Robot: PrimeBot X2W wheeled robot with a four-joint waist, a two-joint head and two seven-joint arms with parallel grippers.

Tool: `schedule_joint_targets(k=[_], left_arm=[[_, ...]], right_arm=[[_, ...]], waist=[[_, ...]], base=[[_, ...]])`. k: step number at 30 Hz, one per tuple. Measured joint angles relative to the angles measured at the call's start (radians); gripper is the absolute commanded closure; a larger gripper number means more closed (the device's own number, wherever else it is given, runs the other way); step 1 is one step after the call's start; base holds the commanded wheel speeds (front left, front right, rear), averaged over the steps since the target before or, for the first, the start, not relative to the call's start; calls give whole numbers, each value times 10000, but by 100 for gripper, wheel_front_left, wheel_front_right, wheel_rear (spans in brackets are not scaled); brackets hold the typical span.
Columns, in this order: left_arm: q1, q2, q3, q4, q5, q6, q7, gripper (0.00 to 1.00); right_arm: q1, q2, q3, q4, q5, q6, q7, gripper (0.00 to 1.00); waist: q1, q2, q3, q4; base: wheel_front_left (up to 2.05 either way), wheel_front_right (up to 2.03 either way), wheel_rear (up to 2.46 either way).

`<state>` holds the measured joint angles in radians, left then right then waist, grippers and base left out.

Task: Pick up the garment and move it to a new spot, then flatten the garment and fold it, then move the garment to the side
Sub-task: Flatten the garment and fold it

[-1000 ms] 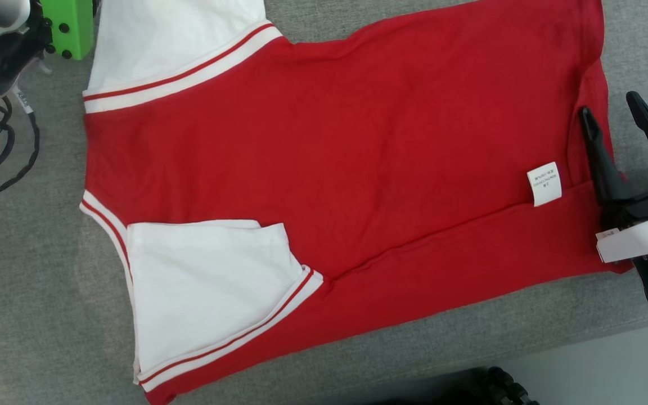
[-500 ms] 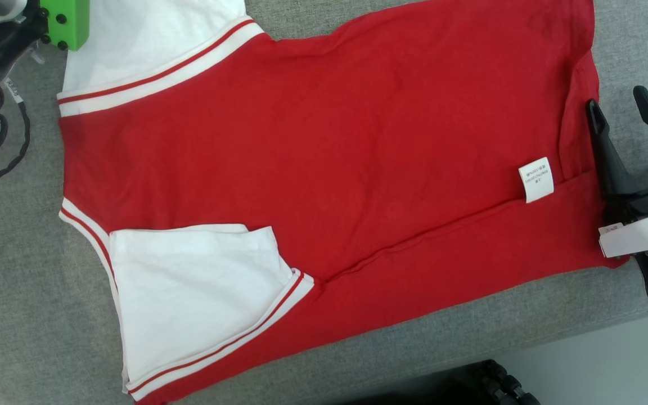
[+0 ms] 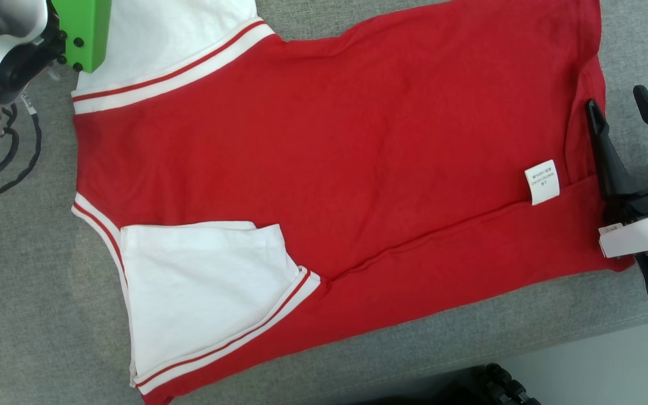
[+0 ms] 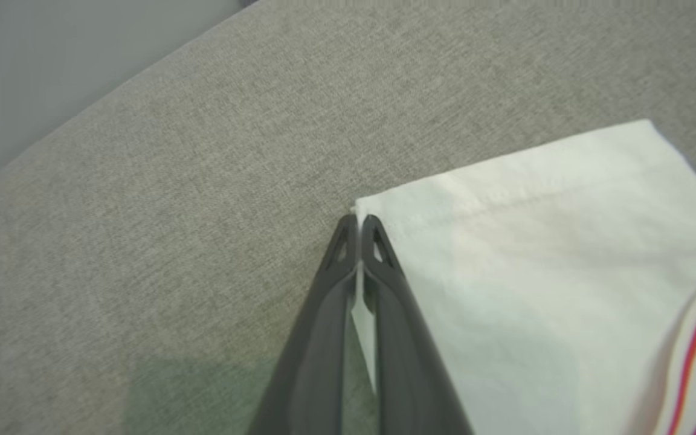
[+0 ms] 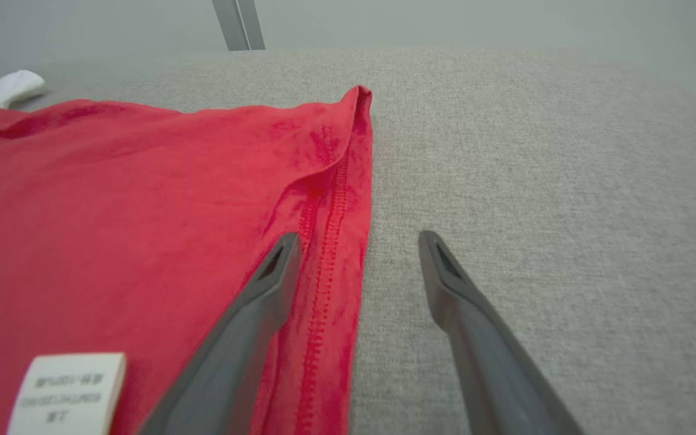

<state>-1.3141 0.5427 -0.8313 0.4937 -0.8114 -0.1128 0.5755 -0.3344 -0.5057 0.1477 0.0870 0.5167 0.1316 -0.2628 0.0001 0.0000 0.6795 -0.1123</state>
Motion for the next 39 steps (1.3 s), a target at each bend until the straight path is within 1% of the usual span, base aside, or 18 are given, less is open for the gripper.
schedule_joint_targets(k=[4, 7, 9, 12, 14, 16, 17, 21, 24, 26, 30, 36, 37, 38, 39], left_arm=[[71, -2, 77, -35, 0, -2, -479, 100], [150, -19, 63, -71, -17, -13, -625, 100], [242, -36, 27, -113, -59, -25, -677, 100], [363, -82, -84, -236, -100, -46, -719, 100], [455, -121, -161, -353, -151, -59, -719, 100], [527, -109, -238, -453, -167, -73, -686, 100], [600, -79, -313, -608, -240, -88, -616, 100], [706, -29, -418, -894, -276, -102, -510, 100], [736, -17, -453, -1051, -313, -102, -466, 100], [736, -17, -474, -1156, -313, -100, -426, 100], [737, -54, -522, -1325, -313, -92, -426, 100], [737, -58, -543, -1409, -313, -82, -443, 100], [737, -58, -546, -1413, -313, -59, -443, 100], [737, -54, -548, -1423, -313, -59, -443, 100], [737, -44, -548, -1430, -313, -58, -445, 100]], right_arm=[[-151, -25, 94, -19, 142, -2, 0, 0], [-491, -75, 291, 23, 449, 0, 0, 0], [-835, -194, 571, 215, 771, -2, 0, 0], [-1528, -518, 1214, 874, 1333, -2, 128, 0], [-2178, -635, 1538, 1386, 1837, -2, 754, 0], [-2820, -619, 1707, 1847, 2360, -2, 1523, 0], [-3482, -529, 1866, 2326, 2880, -2, 2502, 0], [-4581, -476, 2050, 3235, 3733, -6, 4558, 0], [-5157, -435, 2065, 3731, 4324, -6, 5908, 0], [-5392, -445, 2019, 4023, 4617, -8, 6571, 0], [-5820, -439, 1860, 4380, 4840, -10, 7106, 0], [-6102, -347, 1722, 4748, 5022, -10, 7279, 0], [-6165, -345, 1722, 4765, 5024, -10, 7285, 9], [-6211, -345, 1720, 4782, 5024, -10, 7290, 23], [-6235, -347, 1737, 4784, 5024, -10, 7294, 61]], waist=[[0, 0, -129, 43], [0, 0, -294, 76], [0, 0, -420, 106], [0, 0, -632, 168], [0, 0, -786, 226], [0, 0, -913, 282], [0, 0, -1031, 344], [0, 0, -1184, 471], [0, 0, -1225, 575], [0, 0, -1217, 641], [0, 0, -1155, 778], [0, 0, -1054, 940], [0, 0, -1040, 963], [0, 0, -1027, 983], [0, 0, -1015, 997]], base=[[0, 0, 0], [0, 0, 0], [0, 0, 0], [0, 0, 0], [0, 0, 0], [0, 0, 0], [0, 0, 0], [0, 0, 0], [0, 0, 0], [0, 0, 0], [0, 0, 0], [0, 0, 0], [0, 0, 0], [0, 0, 0], [0, 0, 0]])
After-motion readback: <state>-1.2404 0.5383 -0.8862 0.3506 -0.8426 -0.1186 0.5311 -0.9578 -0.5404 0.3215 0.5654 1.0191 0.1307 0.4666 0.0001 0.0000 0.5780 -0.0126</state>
